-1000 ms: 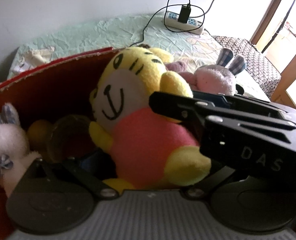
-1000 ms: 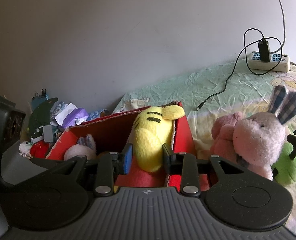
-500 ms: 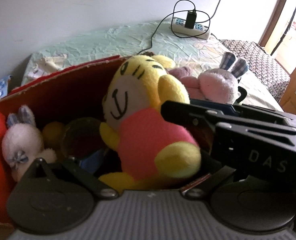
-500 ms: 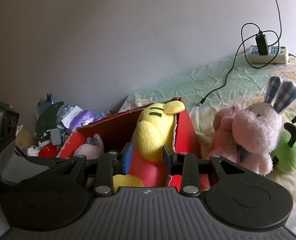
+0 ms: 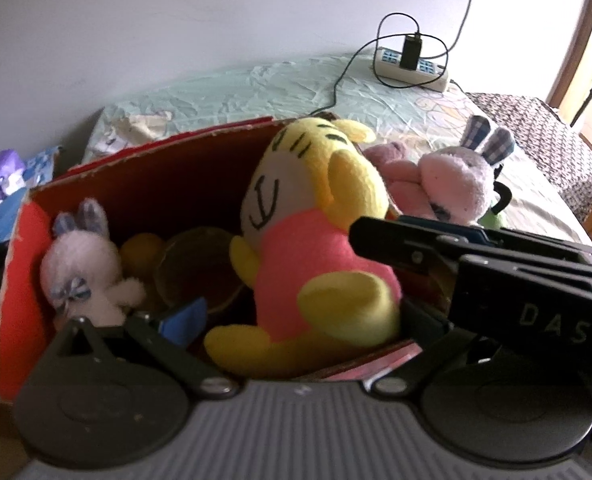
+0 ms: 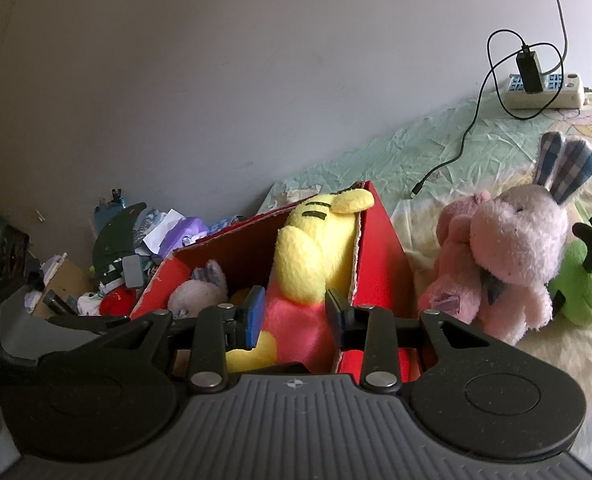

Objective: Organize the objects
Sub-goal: 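Move the right tool toward the pink bunny and green plush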

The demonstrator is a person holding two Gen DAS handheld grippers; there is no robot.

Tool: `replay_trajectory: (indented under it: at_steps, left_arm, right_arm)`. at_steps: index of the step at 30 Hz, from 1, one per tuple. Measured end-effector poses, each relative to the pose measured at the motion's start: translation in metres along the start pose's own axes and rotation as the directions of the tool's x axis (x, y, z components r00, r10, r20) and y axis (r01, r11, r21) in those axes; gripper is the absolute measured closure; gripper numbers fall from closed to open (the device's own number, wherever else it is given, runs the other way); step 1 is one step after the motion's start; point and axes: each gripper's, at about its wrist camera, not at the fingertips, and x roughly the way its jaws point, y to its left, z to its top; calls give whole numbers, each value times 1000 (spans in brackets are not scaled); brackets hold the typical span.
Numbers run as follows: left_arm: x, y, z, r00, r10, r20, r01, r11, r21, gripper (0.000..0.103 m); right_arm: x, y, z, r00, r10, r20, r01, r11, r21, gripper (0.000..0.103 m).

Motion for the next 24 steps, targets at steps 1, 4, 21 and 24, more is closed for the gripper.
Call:
replay_trajectory:
  at_steps: [1, 4, 21, 24]
  left_arm:
    - [-1, -1, -1, 1000, 6, 1, -6, 1000, -6, 1]
    - [-3, -2, -1, 1000, 21, 2, -21, 1000, -23, 1]
    - [-36, -60, 9, 995, 5, 95, -9, 999, 45, 1]
    - [-34, -78, 11, 994, -27, 101, 20, 997, 78, 1]
  right_arm:
    - [-1, -1, 0, 1000, 6, 1, -6, 1000, 3, 67]
    - [-7, -6, 0, 1000, 17, 5, -17, 1000, 8, 67]
    - [-65, -70, 8, 996, -5, 86, -5, 994, 112, 66]
    - [-72, -86, 8, 996, -31, 79, 18, 988, 155, 64]
